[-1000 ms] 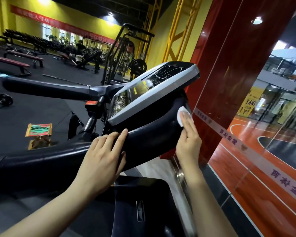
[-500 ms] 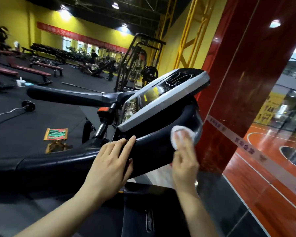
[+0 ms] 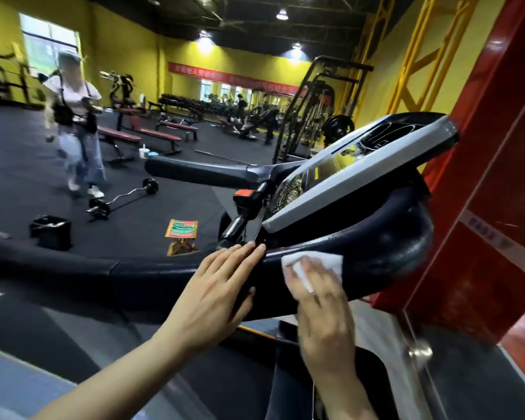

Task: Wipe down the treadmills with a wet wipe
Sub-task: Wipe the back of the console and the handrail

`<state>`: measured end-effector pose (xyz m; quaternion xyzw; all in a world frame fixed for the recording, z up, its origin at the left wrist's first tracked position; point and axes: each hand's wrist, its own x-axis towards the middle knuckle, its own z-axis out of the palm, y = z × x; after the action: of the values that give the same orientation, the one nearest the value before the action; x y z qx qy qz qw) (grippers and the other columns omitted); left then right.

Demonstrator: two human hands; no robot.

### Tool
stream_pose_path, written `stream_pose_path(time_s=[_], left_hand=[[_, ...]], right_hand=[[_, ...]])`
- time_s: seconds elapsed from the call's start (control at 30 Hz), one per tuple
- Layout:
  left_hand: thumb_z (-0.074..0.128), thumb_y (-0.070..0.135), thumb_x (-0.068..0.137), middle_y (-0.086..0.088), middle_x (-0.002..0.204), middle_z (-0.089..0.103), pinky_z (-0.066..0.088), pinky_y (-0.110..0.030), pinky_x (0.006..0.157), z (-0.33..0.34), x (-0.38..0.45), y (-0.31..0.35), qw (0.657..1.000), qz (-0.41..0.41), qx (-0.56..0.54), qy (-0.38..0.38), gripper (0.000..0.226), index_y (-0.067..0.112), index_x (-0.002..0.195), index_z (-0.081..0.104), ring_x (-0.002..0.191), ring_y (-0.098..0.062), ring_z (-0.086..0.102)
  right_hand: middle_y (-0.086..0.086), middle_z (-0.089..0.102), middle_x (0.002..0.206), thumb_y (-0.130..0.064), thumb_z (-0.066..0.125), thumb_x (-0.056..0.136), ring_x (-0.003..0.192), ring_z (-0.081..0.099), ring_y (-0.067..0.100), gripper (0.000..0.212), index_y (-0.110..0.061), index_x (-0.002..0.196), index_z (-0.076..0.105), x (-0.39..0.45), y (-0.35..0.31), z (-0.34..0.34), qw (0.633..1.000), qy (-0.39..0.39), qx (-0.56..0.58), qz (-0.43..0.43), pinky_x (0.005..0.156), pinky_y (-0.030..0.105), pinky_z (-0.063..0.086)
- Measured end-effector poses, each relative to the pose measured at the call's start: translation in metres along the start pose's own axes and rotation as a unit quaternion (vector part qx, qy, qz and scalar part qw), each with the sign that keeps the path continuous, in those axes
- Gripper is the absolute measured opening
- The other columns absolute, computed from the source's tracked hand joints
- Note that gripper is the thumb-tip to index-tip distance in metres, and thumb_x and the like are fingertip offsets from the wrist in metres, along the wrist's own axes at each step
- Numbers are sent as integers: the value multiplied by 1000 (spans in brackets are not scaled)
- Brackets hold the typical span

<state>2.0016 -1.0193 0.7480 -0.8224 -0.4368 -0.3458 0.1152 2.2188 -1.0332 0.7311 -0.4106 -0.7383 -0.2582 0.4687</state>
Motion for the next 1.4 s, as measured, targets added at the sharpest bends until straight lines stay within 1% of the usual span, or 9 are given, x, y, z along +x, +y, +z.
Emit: stream_pose_path(time_s=[0.17,0.33,0.47,0.7,0.83,0.93,1.1,1.23,1.4], left_hand=[[44,40,99,4,161,36,24,-42,123,-8,-29,-28,997,-62,43,-6,64,24,160,30,150,-17,32],[45,46,100,2,162,36,24,-43,124,-1,-29,-31,996,-80,40,12,66,15,157,34,152,-15,29],[42,56,100,3,156,44,28,-47,121,-5,-35,-38,994,-98,44,9,64,24,156,38,147,-20,38],[43,59,100,7,153,44,30,-44,117,0,-36,-43,995,-95,33,16,64,28,155,36,143,-20,39],[43,53,100,3,152,46,32,-48,115,5,-37,-44,995,-86,27,38,62,25,155,39,140,-25,43],[45,40,96,1,155,43,31,-48,117,1,-40,-50,998,-57,12,32,63,21,156,38,143,-25,41],[49,31,91,0,160,37,29,-44,120,-11,-44,-64,1000,-16,-14,11,69,19,158,35,148,-22,35],[50,36,96,-1,160,38,29,-42,122,-15,-53,-84,1000,15,5,5,67,20,159,33,149,-21,34],[46,46,98,-1,154,48,35,-43,116,-20,-66,-128,1000,8,26,-5,63,19,155,41,142,-24,45]], right_hand=[[15,55,142,12,41,92,140,45,31,48,-5,131,64,41,33,-19,990,72,-4,121,118,54,32],[10,54,145,-5,40,97,140,45,27,46,-13,139,59,21,-48,28,999,-41,-4,17,122,43,26],[5,57,141,-8,42,101,138,48,23,41,-16,136,62,29,-55,28,997,-70,15,-14,119,41,32],[13,49,149,10,39,97,145,39,29,48,-5,138,57,10,14,-3,991,71,6,112,117,57,32],[9,48,151,0,36,105,144,41,24,42,-8,141,55,-24,-47,46,999,-21,32,0,115,53,36],[4,49,151,-1,55,100,143,43,18,41,-12,139,59,-34,-73,61,996,-57,45,-49,117,43,36],[-4,35,159,11,45,98,143,42,30,43,-4,136,56,-33,-31,31,994,50,8,98,111,61,39],[-3,32,161,4,40,103,144,39,37,36,0,135,57,-18,-43,39,973,131,-22,189,110,59,40],[3,51,149,-1,48,101,140,46,23,43,-17,139,59,-23,-134,92,999,-2,-25,29,112,48,41]])
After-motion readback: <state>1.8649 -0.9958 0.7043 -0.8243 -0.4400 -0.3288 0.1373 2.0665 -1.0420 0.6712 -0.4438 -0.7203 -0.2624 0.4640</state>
